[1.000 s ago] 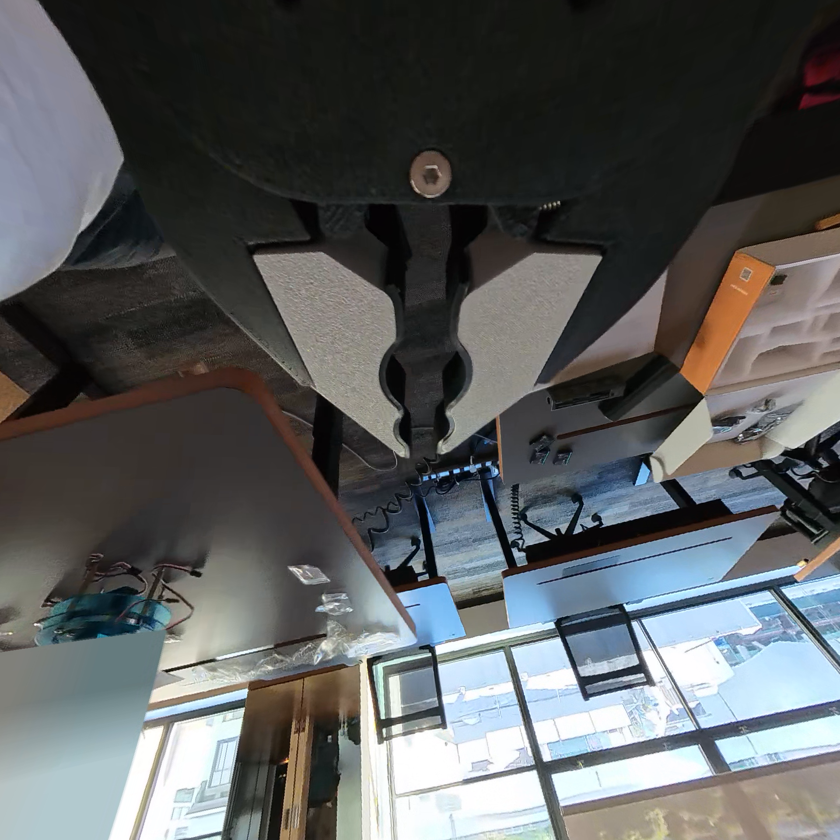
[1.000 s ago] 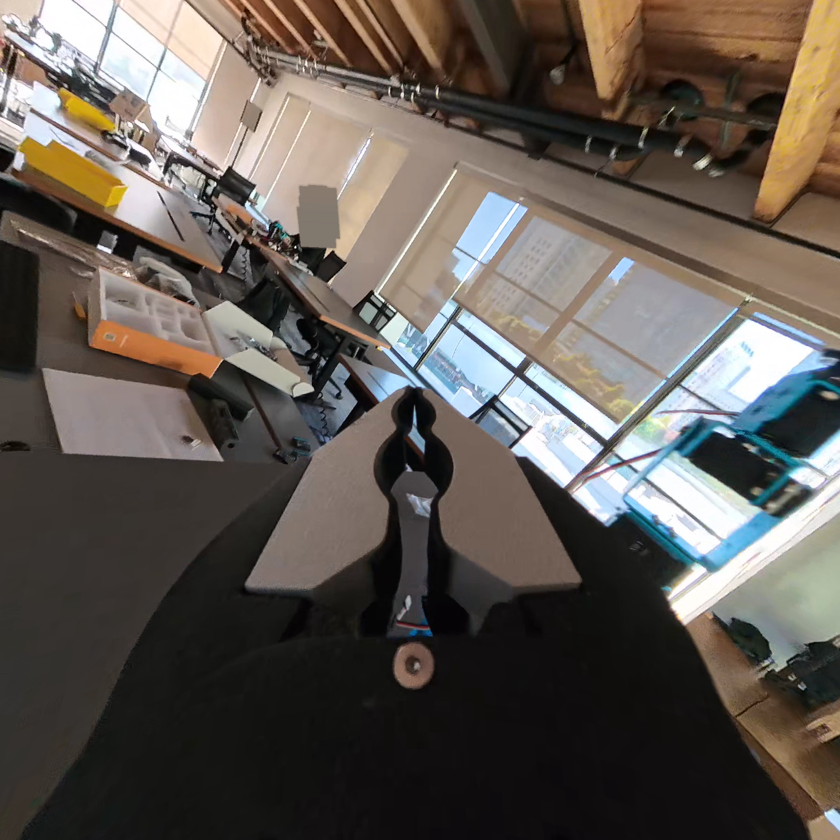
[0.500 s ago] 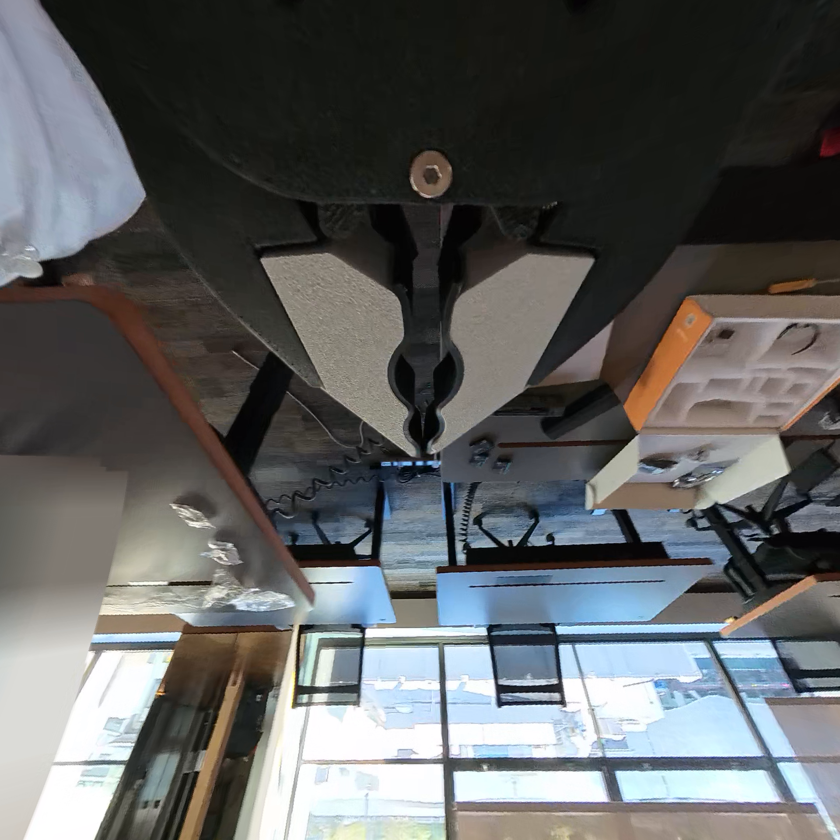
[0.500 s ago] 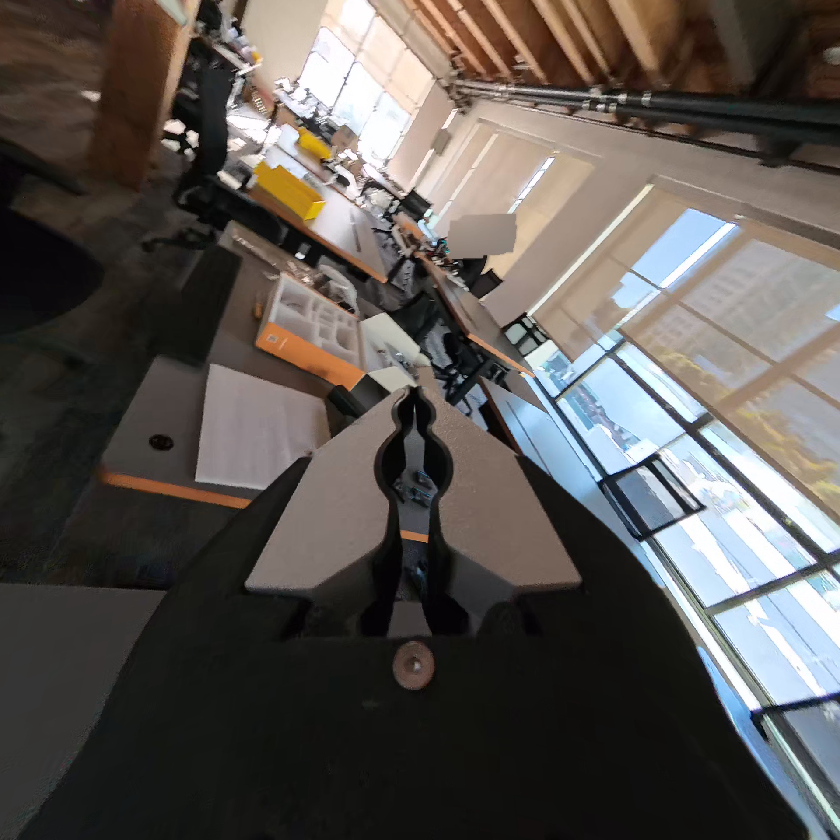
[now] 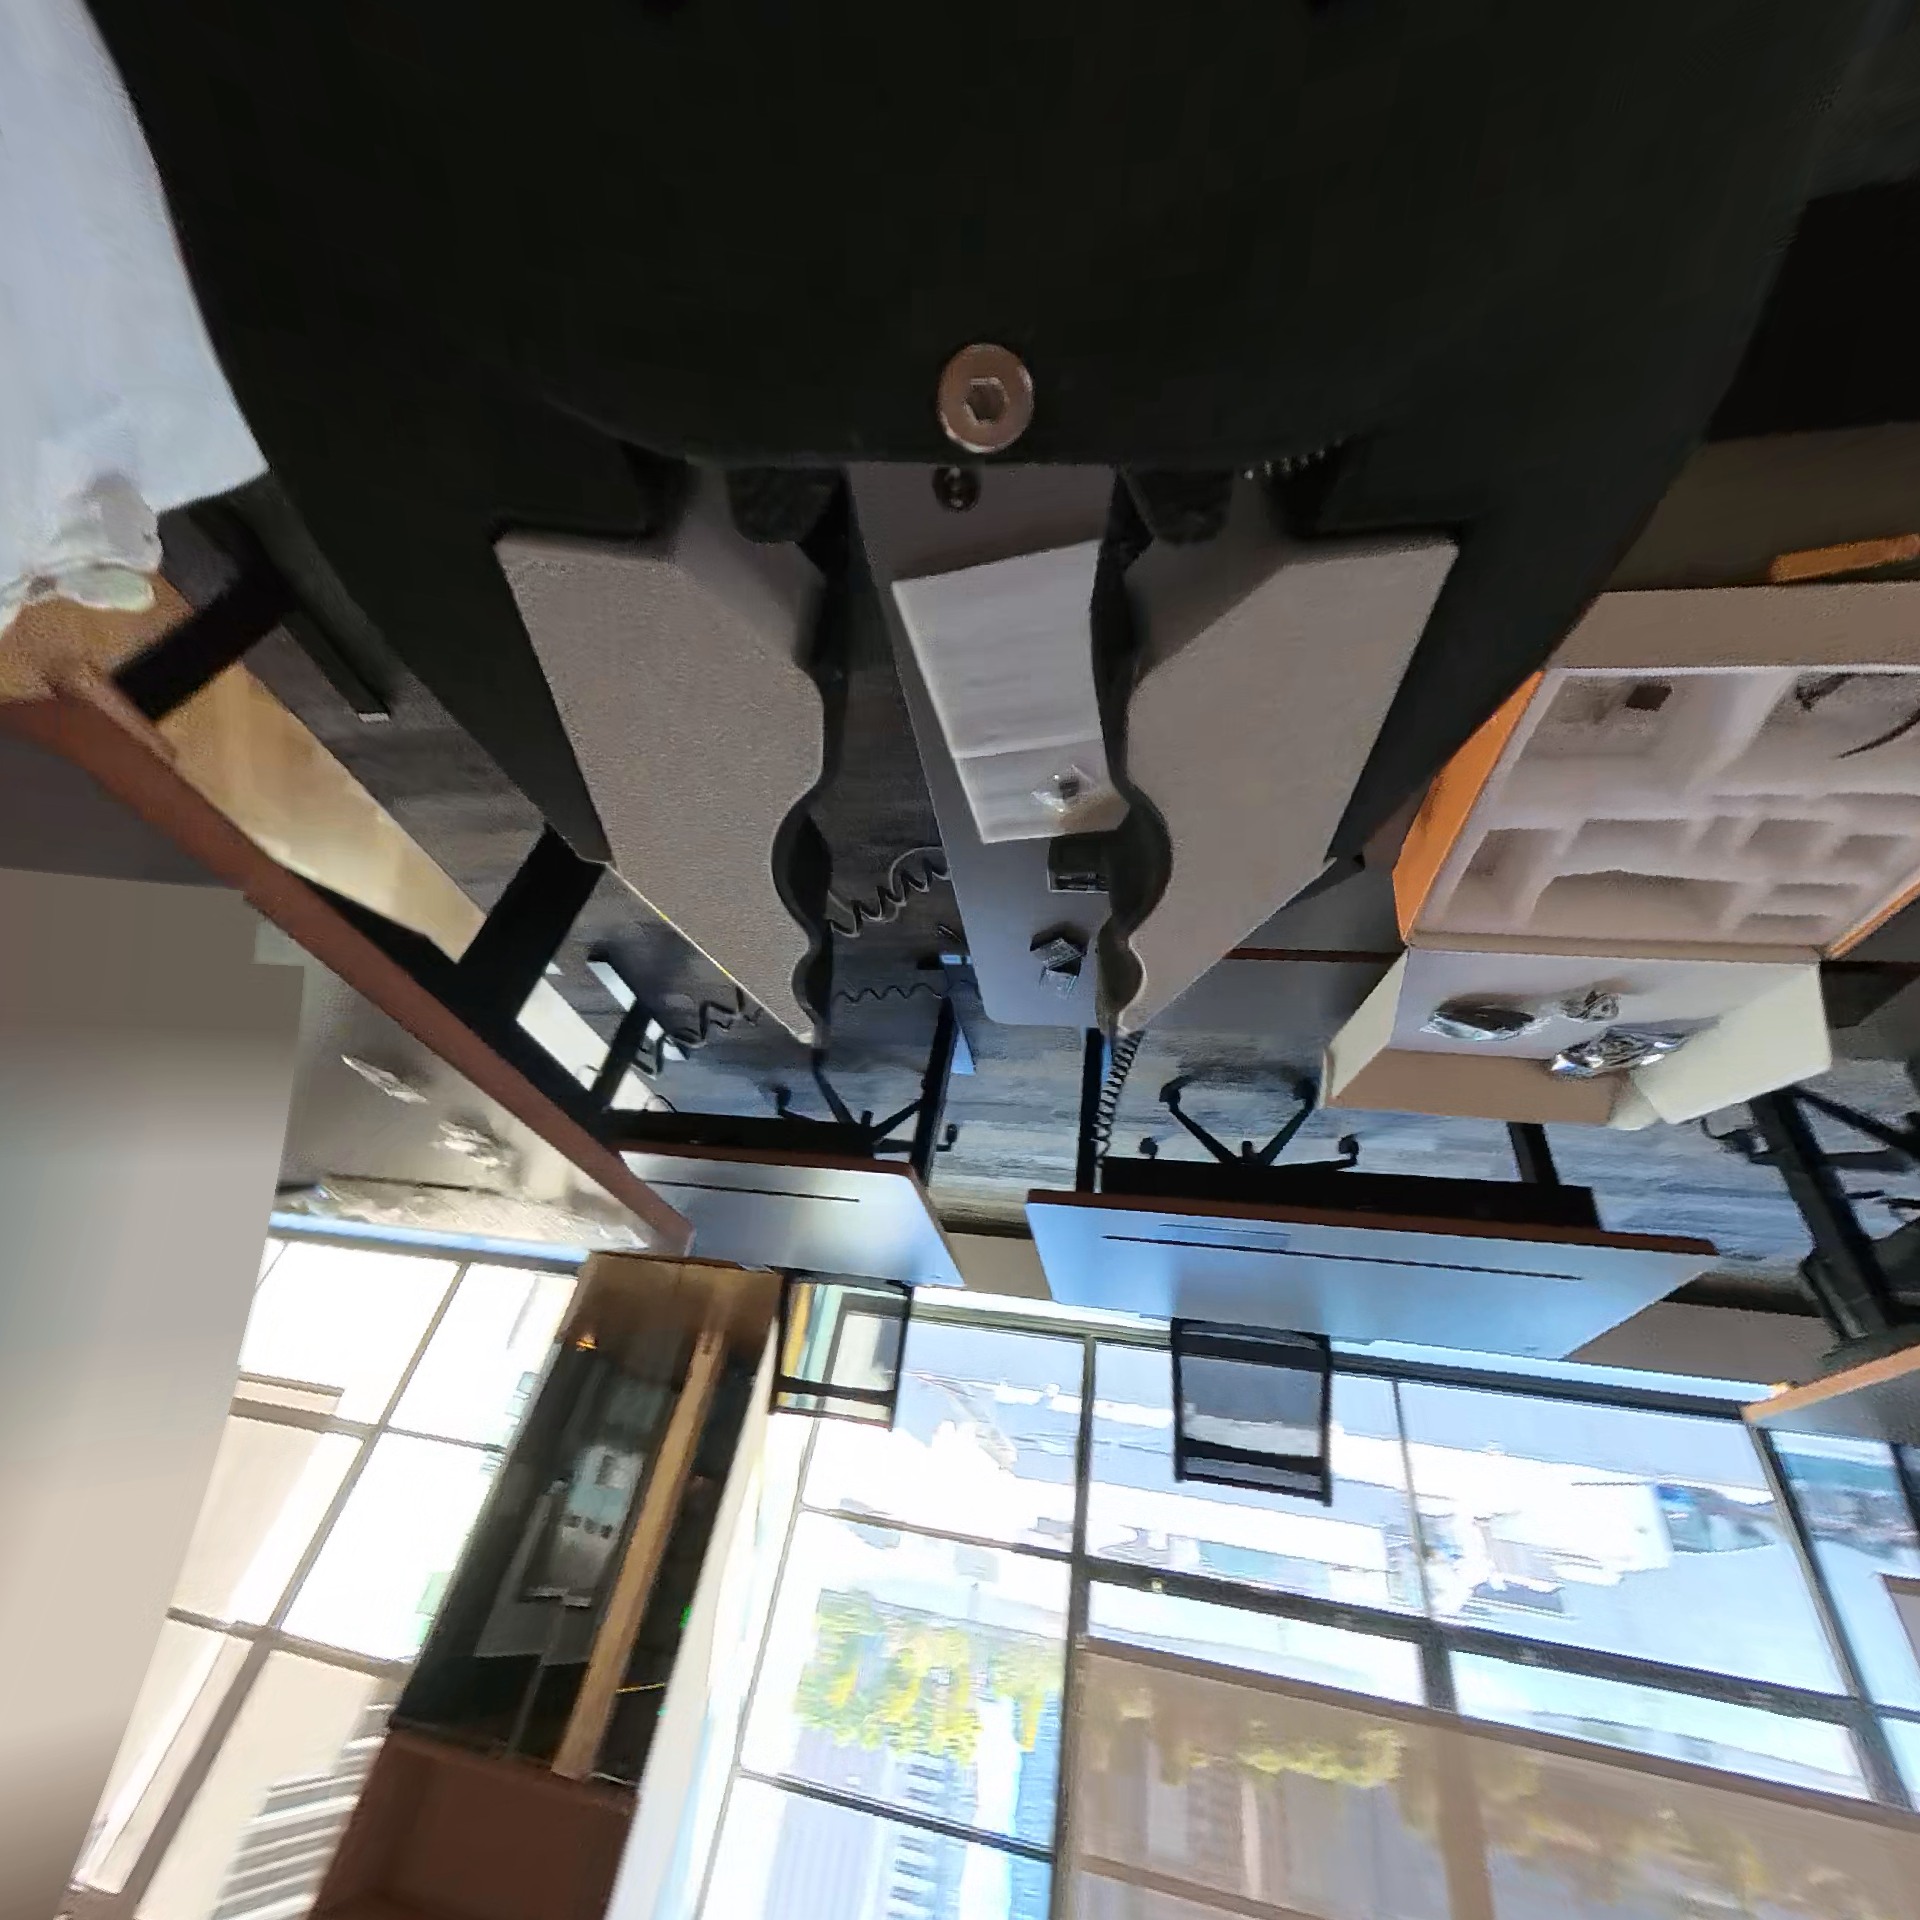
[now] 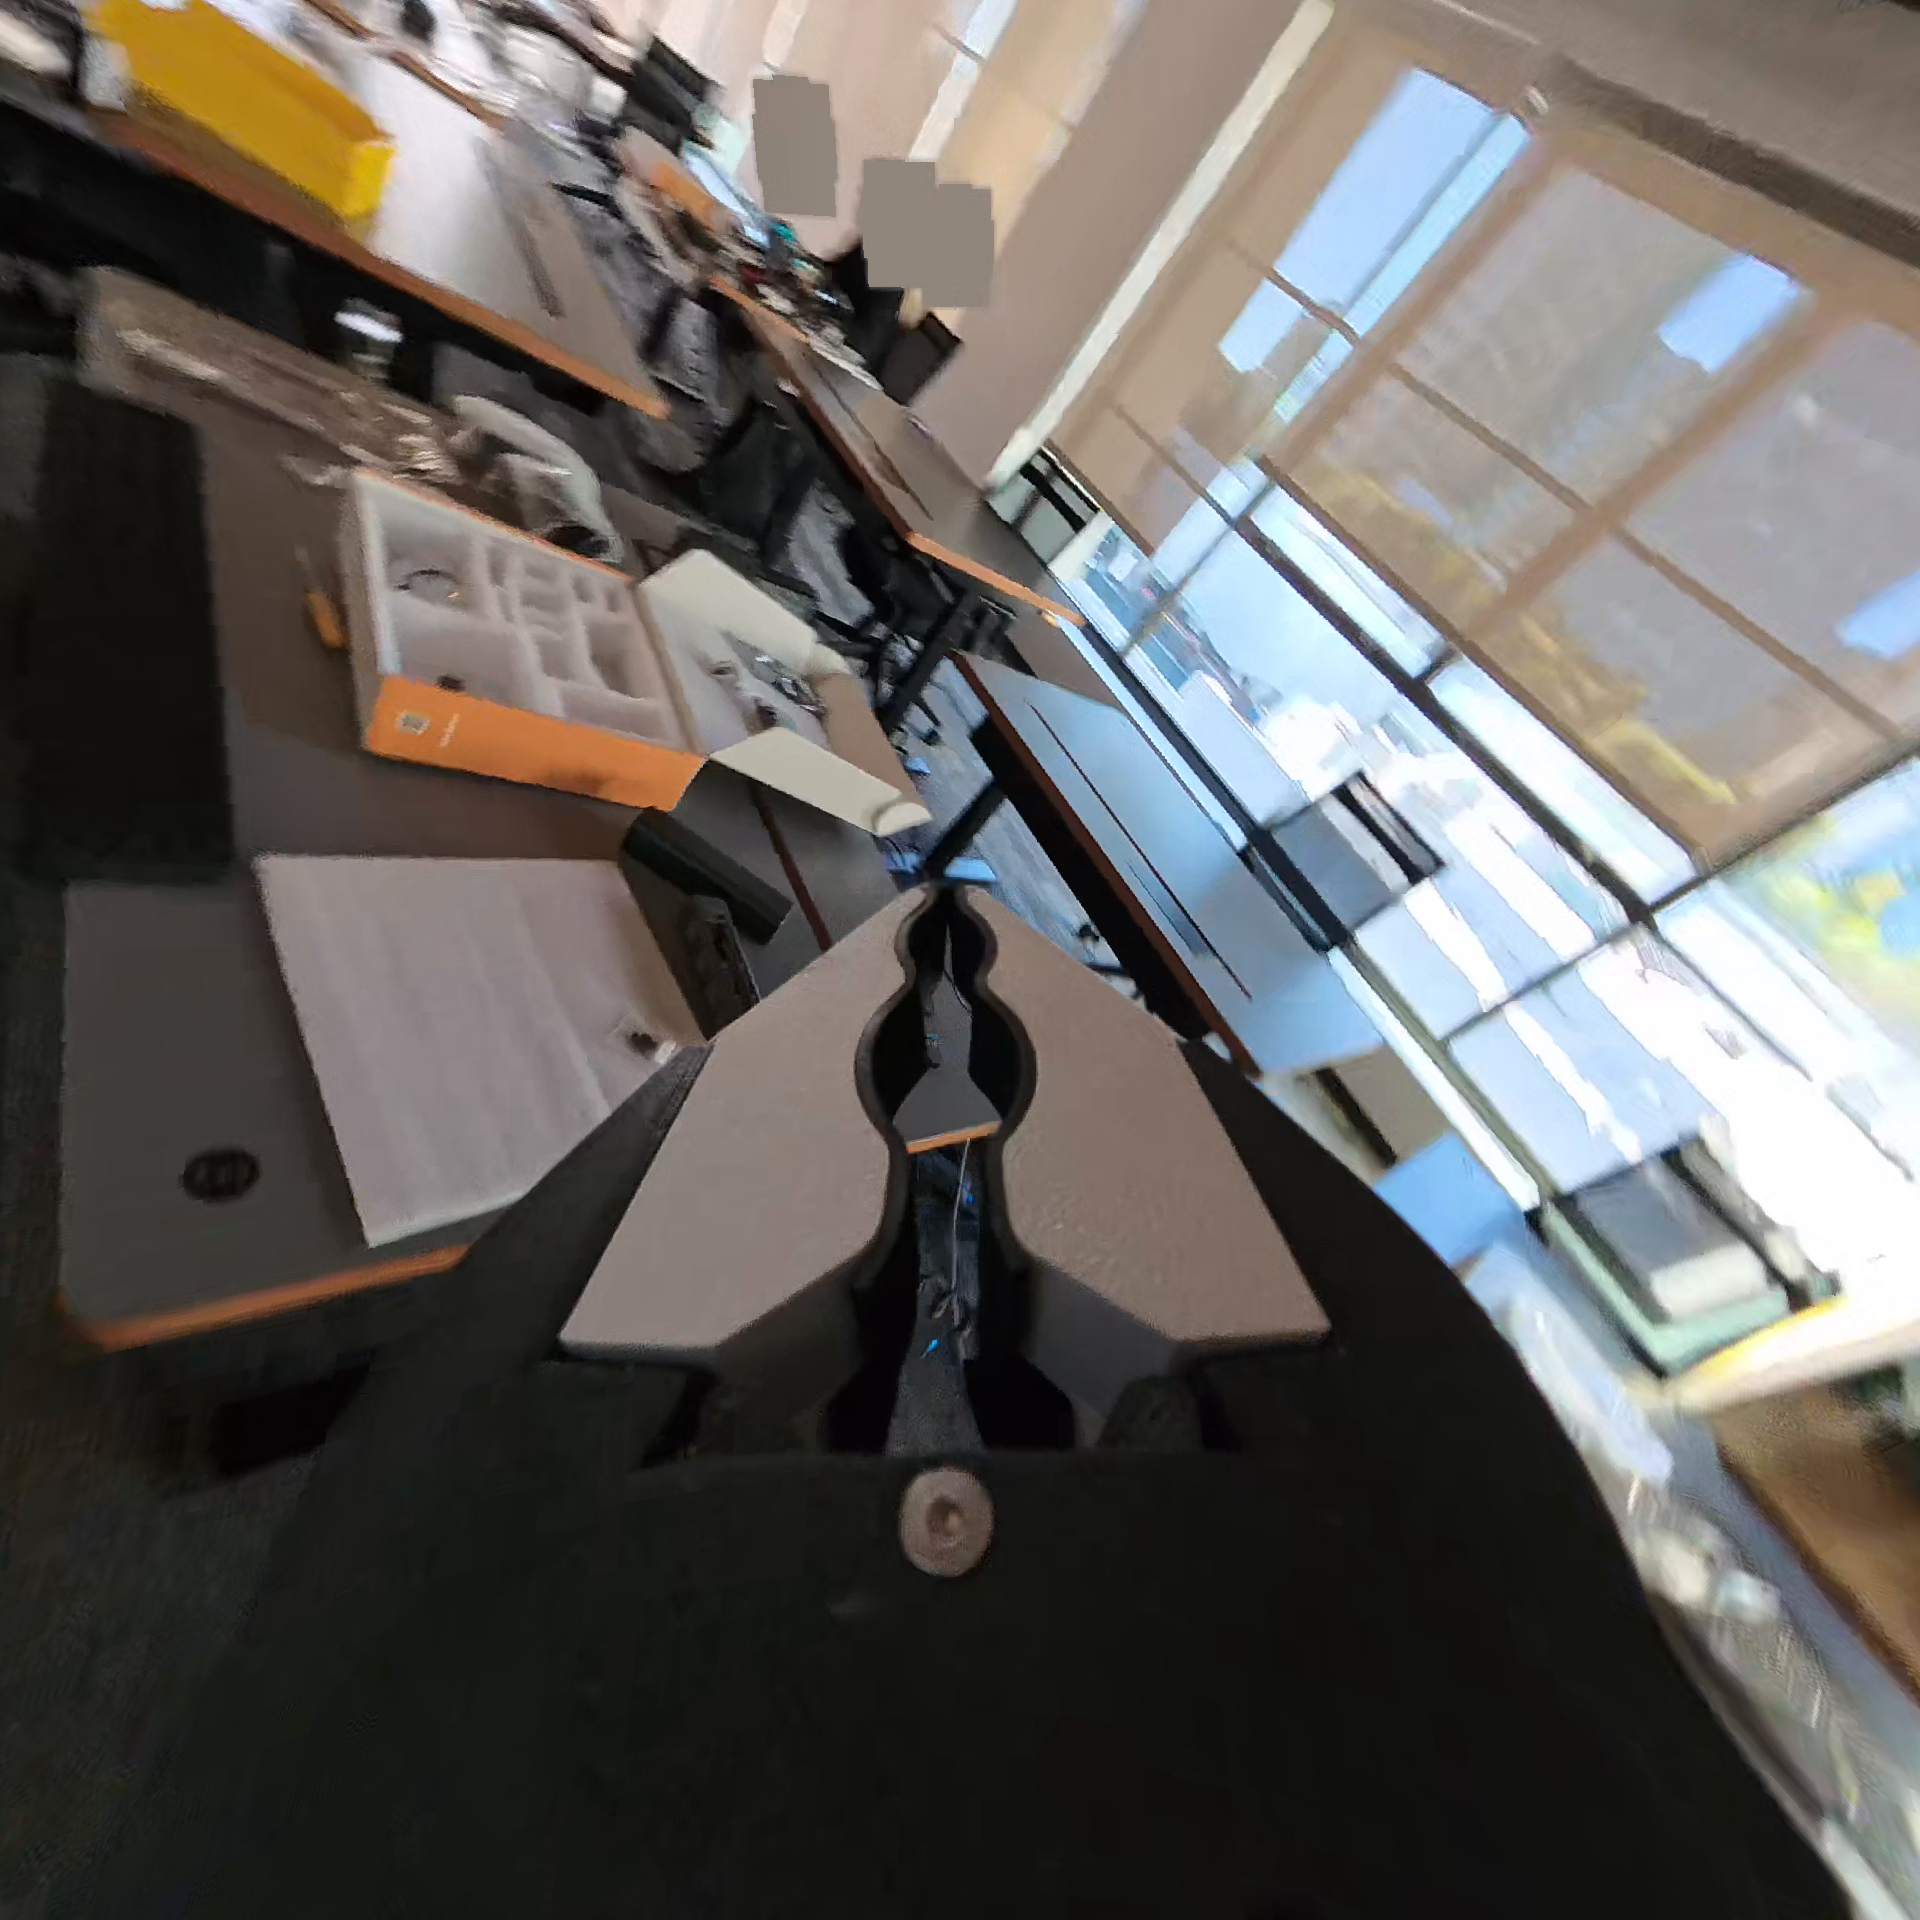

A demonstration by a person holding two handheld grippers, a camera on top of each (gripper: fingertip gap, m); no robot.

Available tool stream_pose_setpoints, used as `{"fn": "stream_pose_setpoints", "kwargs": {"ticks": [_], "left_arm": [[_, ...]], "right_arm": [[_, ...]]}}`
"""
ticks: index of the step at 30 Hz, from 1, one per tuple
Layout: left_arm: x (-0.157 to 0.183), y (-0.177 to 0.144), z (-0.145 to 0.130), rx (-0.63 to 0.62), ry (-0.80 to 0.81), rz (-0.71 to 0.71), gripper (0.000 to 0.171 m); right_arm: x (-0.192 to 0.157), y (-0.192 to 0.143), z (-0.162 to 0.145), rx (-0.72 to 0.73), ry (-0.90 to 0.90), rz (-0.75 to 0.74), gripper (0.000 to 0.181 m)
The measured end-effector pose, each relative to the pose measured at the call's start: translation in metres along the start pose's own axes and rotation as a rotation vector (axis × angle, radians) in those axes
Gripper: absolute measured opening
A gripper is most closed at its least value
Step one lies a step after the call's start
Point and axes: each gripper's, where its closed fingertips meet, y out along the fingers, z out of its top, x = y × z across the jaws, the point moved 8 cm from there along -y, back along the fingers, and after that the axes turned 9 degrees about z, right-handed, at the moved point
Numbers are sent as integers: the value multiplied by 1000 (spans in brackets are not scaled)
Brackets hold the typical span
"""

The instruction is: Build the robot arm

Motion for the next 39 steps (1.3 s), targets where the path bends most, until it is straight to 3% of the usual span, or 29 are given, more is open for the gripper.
{"fn": "stream_pose_setpoints", "kwargs": {"ticks": [2, 5, 9, 13, 16, 19, 23, 26, 30, 33, 36, 39], "left_arm": [[-45, -17, -10, -22, 32, -15, 46], [-108, -47, -14, -66, 31, 44, 47], [-178, -81, -19, -93, 25, 124, 47], [-240, -78, -35, -121, -103, 113, 49], [-274, -62, -40, -140, -121, 123, 51], [-309, -43, -36, -161, -64, 192, 49], [-340, -21, -4, -171, -62, 208, 46], [-376, -4, 12, -197, 12, 300, 43], [-433, 33, 39, -287, 129, 324, 47], [-487, 70, 64, -291, 157, 240, 52], [-550, 113, 86, -225, 114, 131, 55], [-619, 159, 99, -152, 189, 46, 56]], "right_arm": [[-18, 25, 16, -58, 170, -124, 0], [-50, 80, 43, -84, 349, -92, 2], [-69, 146, 76, -226, 352, -66, 17], [-88, 189, 98, -234, 345, -16, 19], [-90, 220, 97, -266, 330, -3, 21], [-84, 259, 92, -194, 359, 17, 23], [-69, 326, 88, -39, 543, 85, 12], [-60, 363, 89, 29, 569, 68, 13], [-58, 388, 75, -120, 468, -38, 17], [-69, 400, 63, -261, 455, -118, 26], [-85, 403, 76, -347, 446, -235, 31], [-102, 407, 100, -472, 436, -420, 47]]}}
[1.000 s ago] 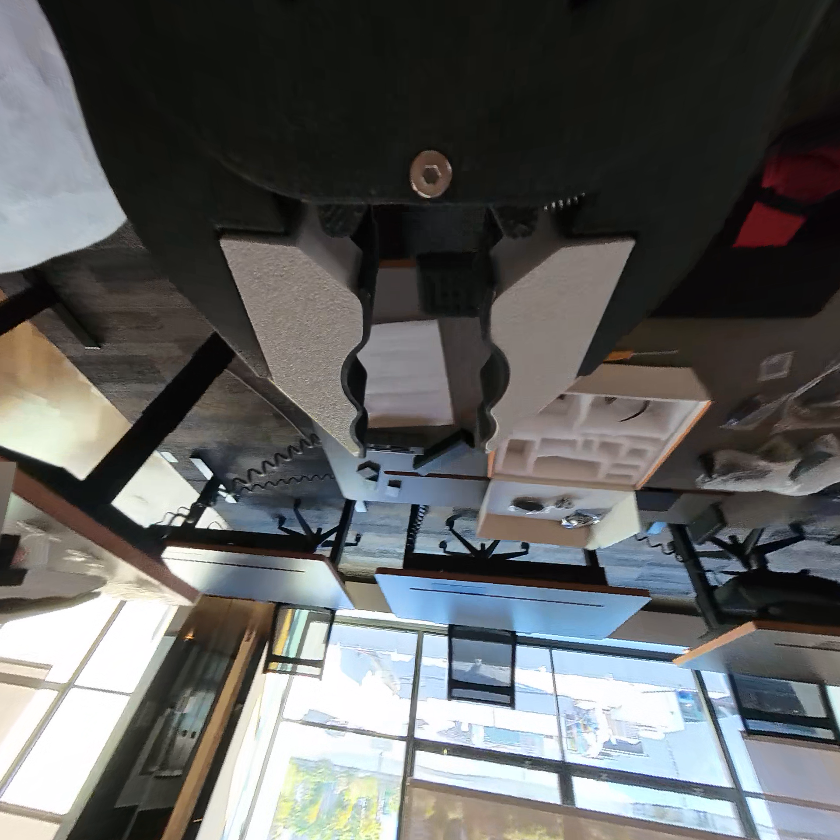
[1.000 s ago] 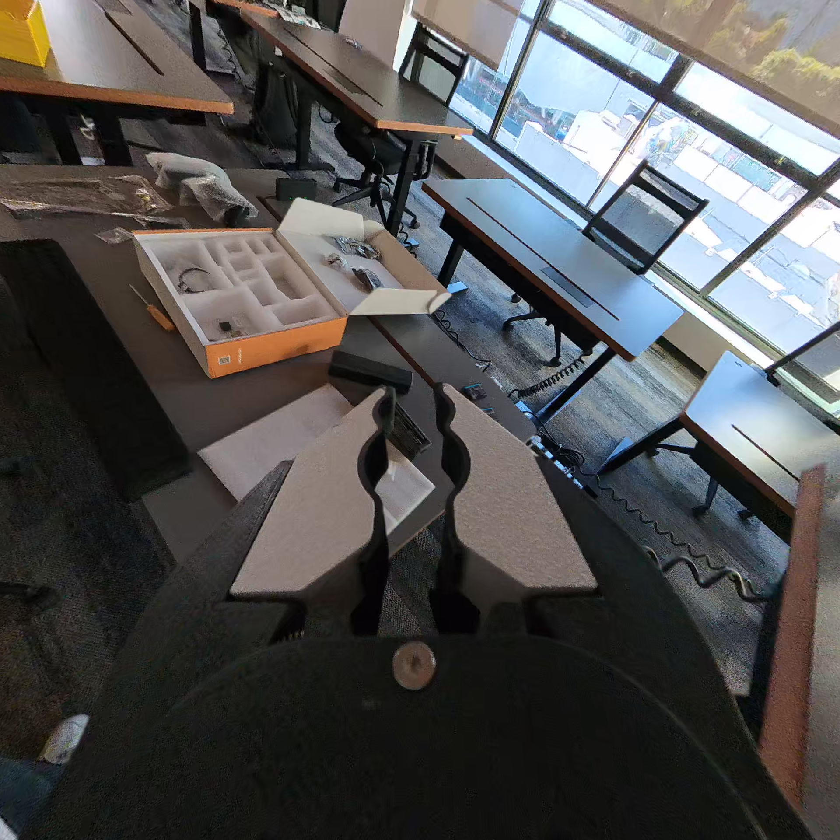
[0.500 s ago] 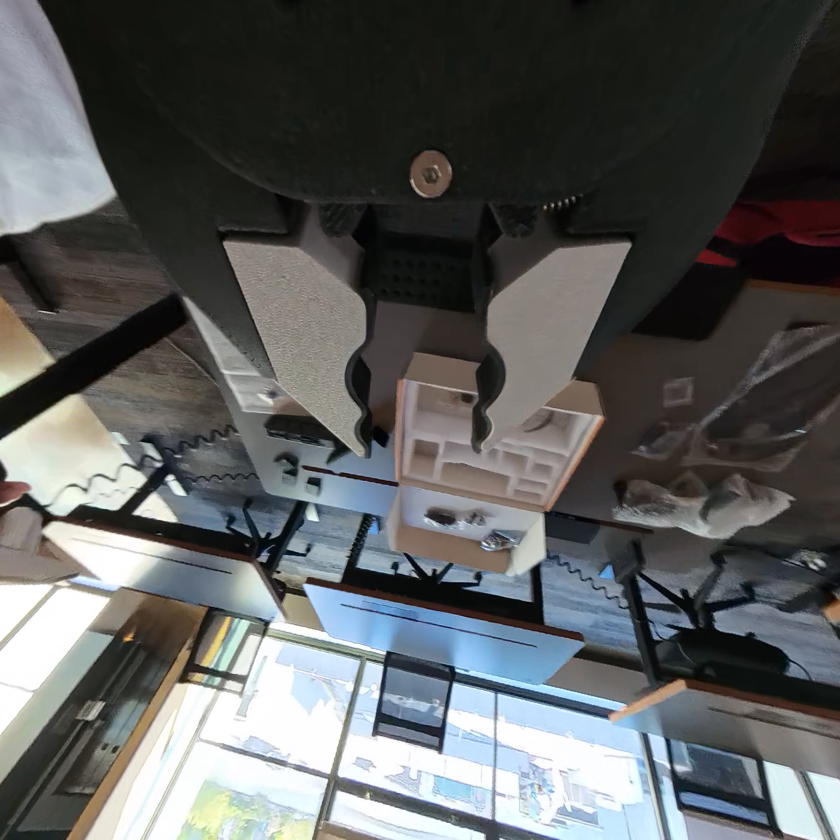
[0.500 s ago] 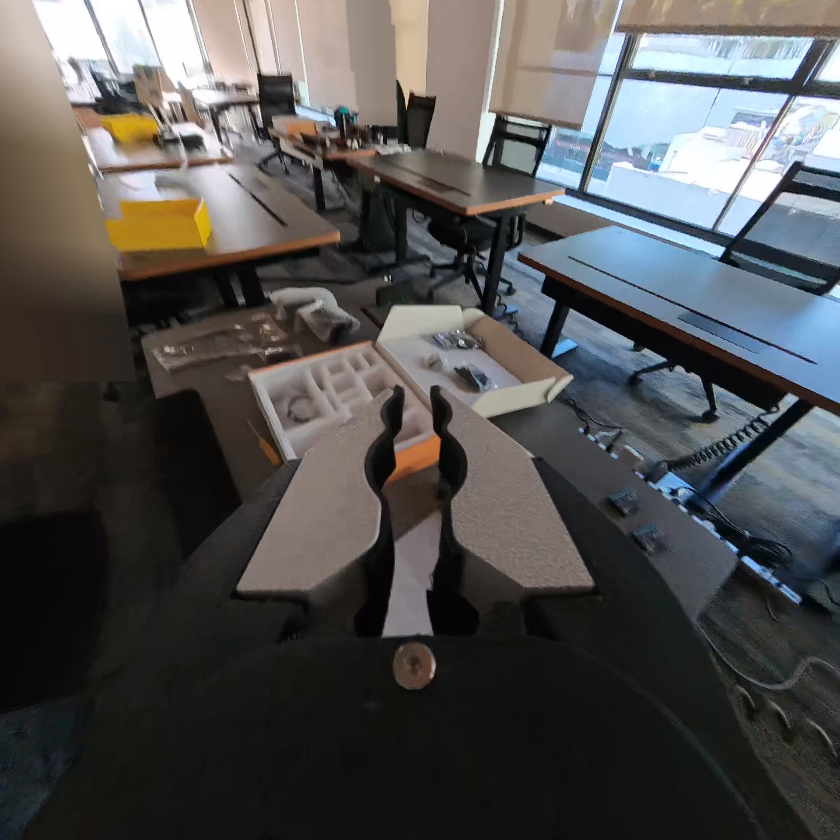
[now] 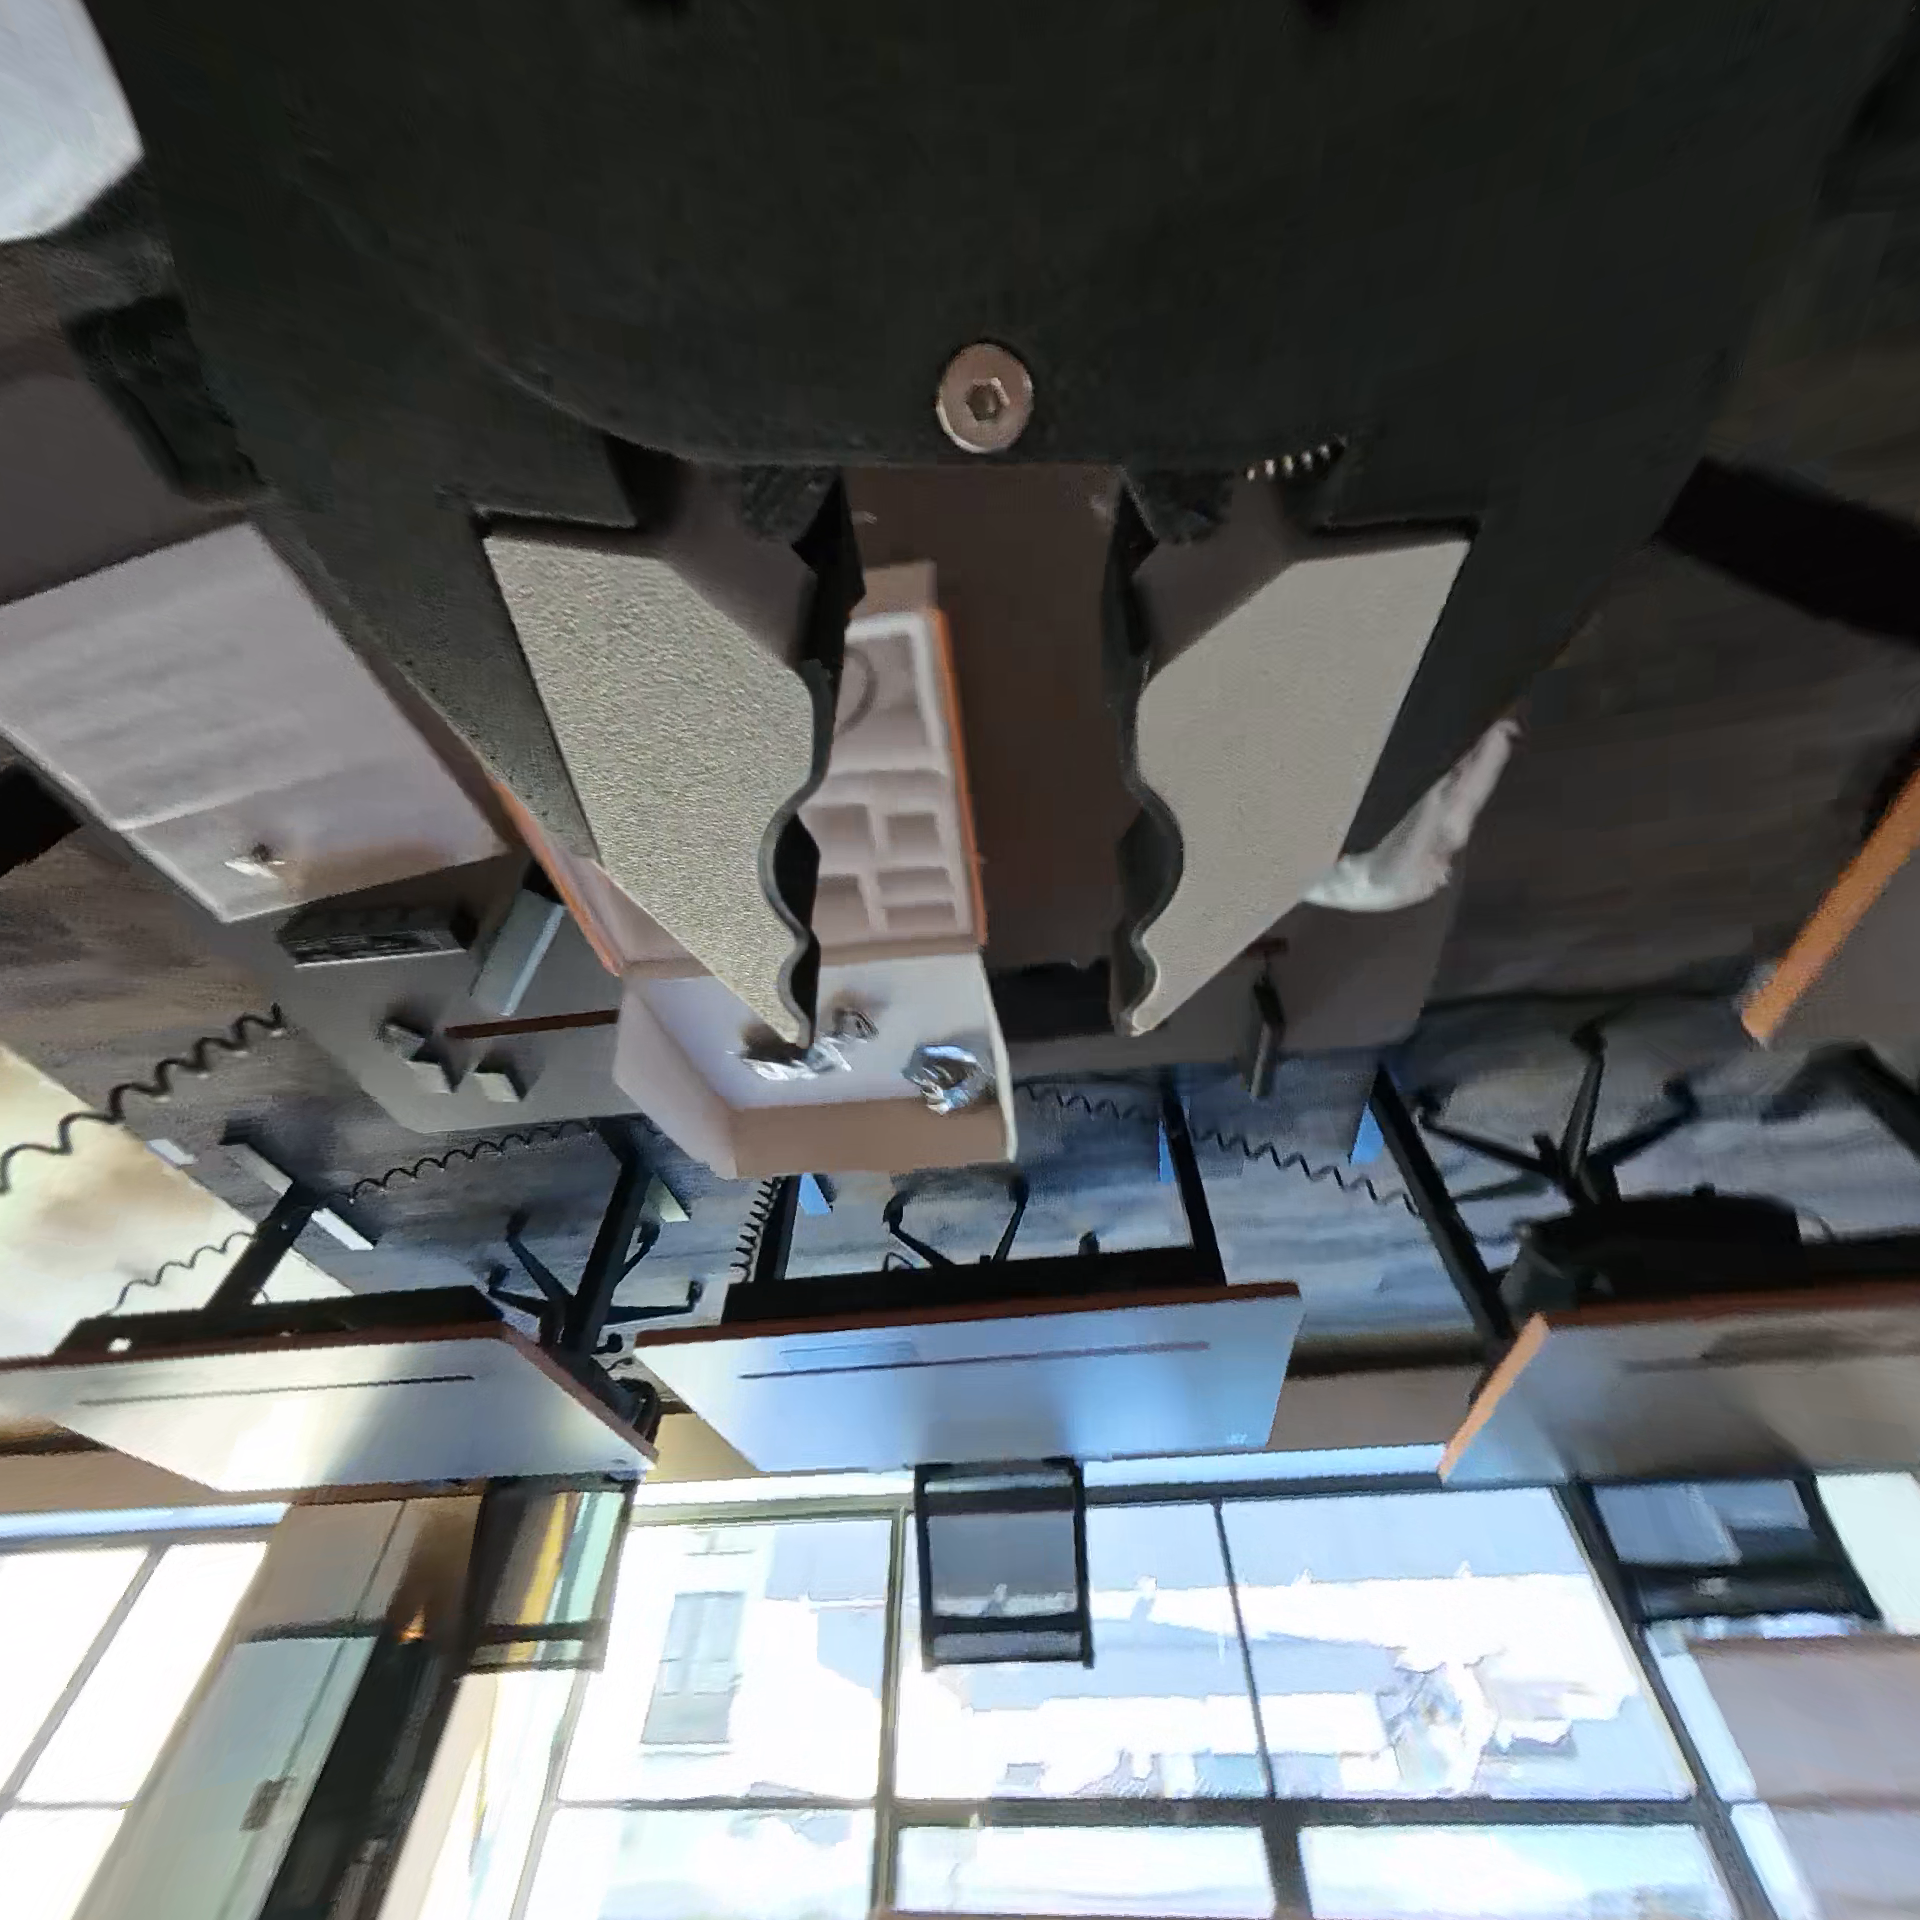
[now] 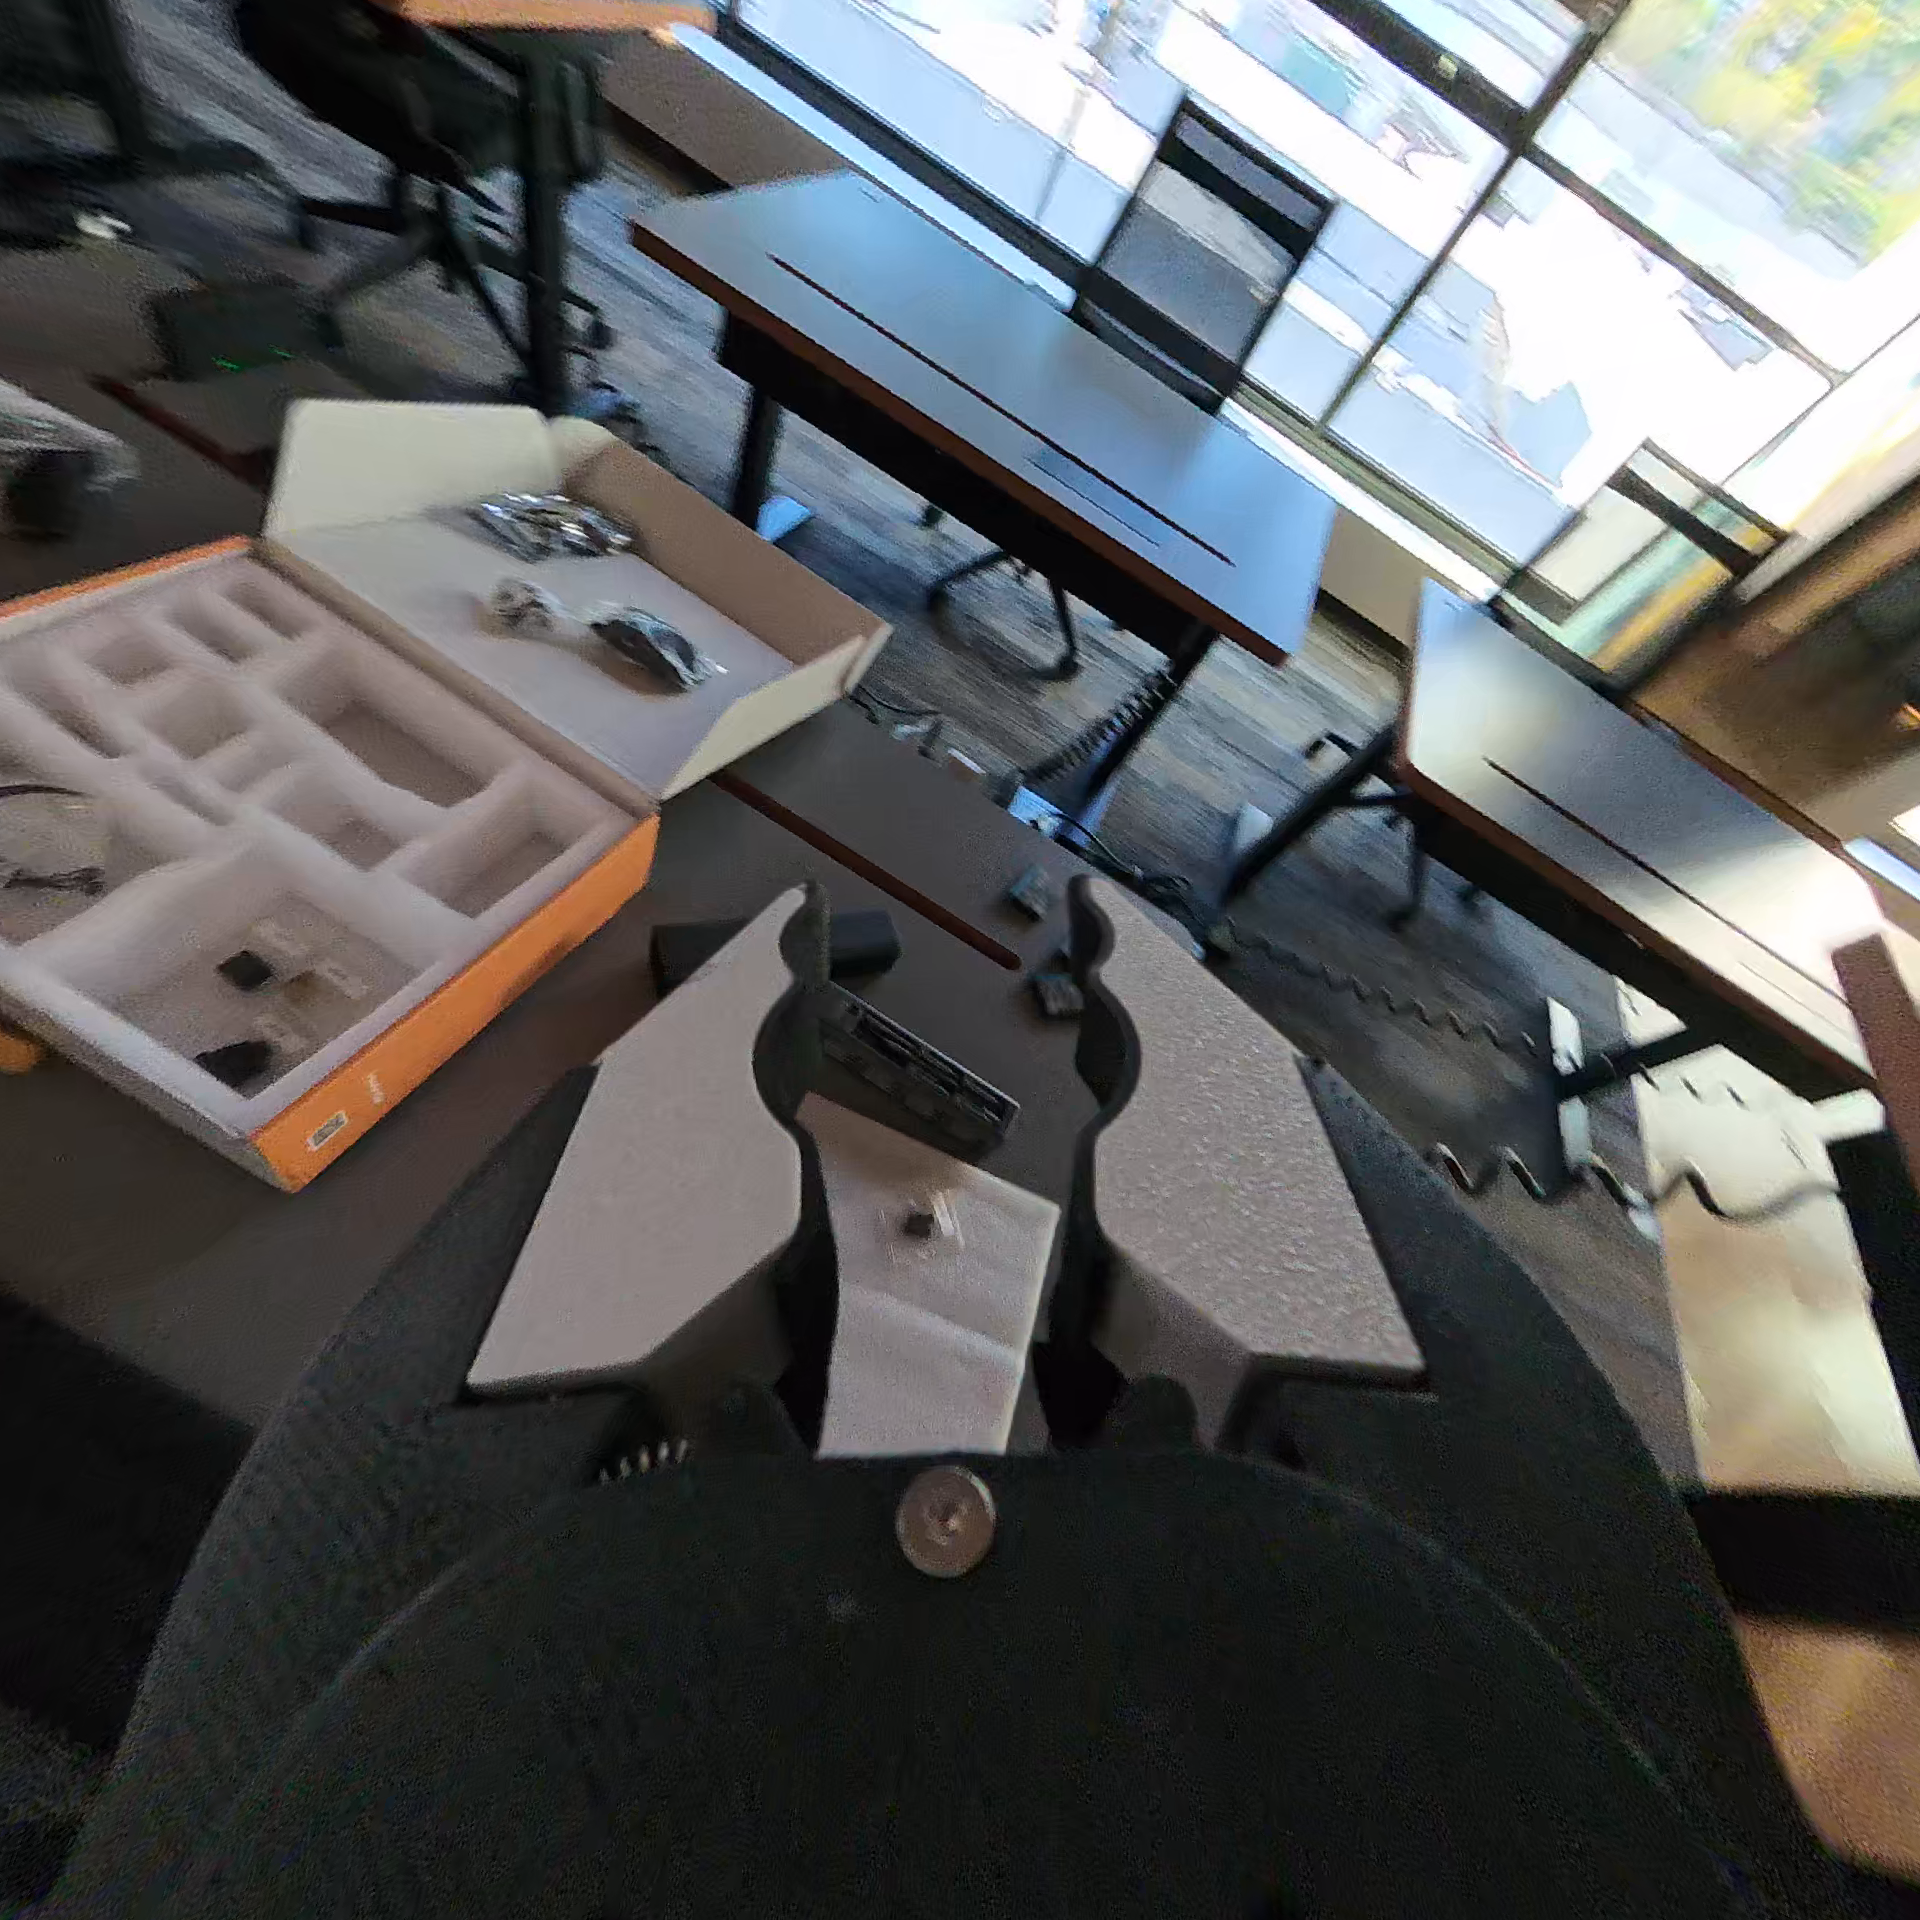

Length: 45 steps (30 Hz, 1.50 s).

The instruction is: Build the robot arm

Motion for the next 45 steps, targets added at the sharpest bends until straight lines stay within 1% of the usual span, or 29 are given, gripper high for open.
{"fn": "stream_pose_setpoints", "kwargs": {"ticks": [2, 3, 5, 6, 7, 8, 10, 12, 14, 16, 18, 20, 22, 25, 28, 30, 33, 35, 36, 38, 40, 41, 43, 44, 45], "left_arm": [[-49, 33, 2, 9, 90, -3, 53], [-73, 47, 3, -23, 132, 12, 54], [-112, 65, 5, -65, 218, 37, 57], [-129, 71, 4, -54, 258, 55, 57], [-146, 76, 1, -38, 285, 73, 55], [-161, 82, -4, -31, 296, 82, 54], [-187, 93, -19, -52, 257, 76, 55], [-197, 102, -34, -73, 149, 16, 58], [-194, 109, -43, -54, 54, -73, 55], [-189, 118, -45, -52, 32, -129, 49], [-181, 131, -35, -58, 64, -165, 36], [-164, 145, -9, -29, 109, -211, 33], [-134, 154, 26, 43, 161, -270, 29], [-70, 151, 74, 163, 219, -361, 27], [7, 132, 103, 244, 235, -452, 26], [64, 112, 109, 271, 226, -501, 26], [155, 77, 100, 287, 205, -545, 24], [218, 57, 91, 289, 166, -556, 23], [251, 47, 88, 300, 145, -577, 25], [317, 32, 90, 331, 121, -638, 27], [379, 16, 100, 336, 116, -717, 31], [409, 6, 107, 362, 112, -760, 33], [468, -15, 123, 447, 100, -838, 40], [498, -26, 131, 484, 83, -900, 40], [533, -38, 137, 509, 57, -1003, 41]], "right_arm": [[-23, -3, 9, -76, 81, -120, 64], [-37, 0, 14, -93, 134, -141, 68], [-68, 15, 31, -113, 216, -65, 77], [-78, 22, 40, -160, 216, -47, 79], [-84, 27, 50, -197, 190, -72, 83], [-88, 30, 61, -201, 169, -102, 84], [-103, 40, 81, -151, 172, -97, 83], [-120, 51, 87, -146, 151, -65, 83], [-136, 59, 83, -193, 115, -46, 83], [-147, 57, 77, -229, 108, -41, 81], [-155, 41, 75, -232, 126, -41, 78], [-155, 12, 70, -213, 121, -77, 71], [-146, -28, 58, -218, 122, -155, 65], [-122, -101, 27, -217, 166, -294, 65], [-96, -184, -15, -169, 223, -430, 62], [-78, -239, -50, -126, 249, -498, 59], [-42, -315, -114, -93, 270, -548, 53], [-15, -366, -153, -173, 322, -536, 54], [-2, -394, -168, -205, 322, -549, 55], [24, -452, -187, -219, 306, -606, 52], [46, -502, -201, -189, 339, -639, 52], [56, -525, -209, -163, 347, -662, 52], [76, -563, -225, -108, 350, -725, 49], [86, -578, -233, -71, 359, -758, 48], [97, -589, -239, -20, 372, -774, 46]]}}
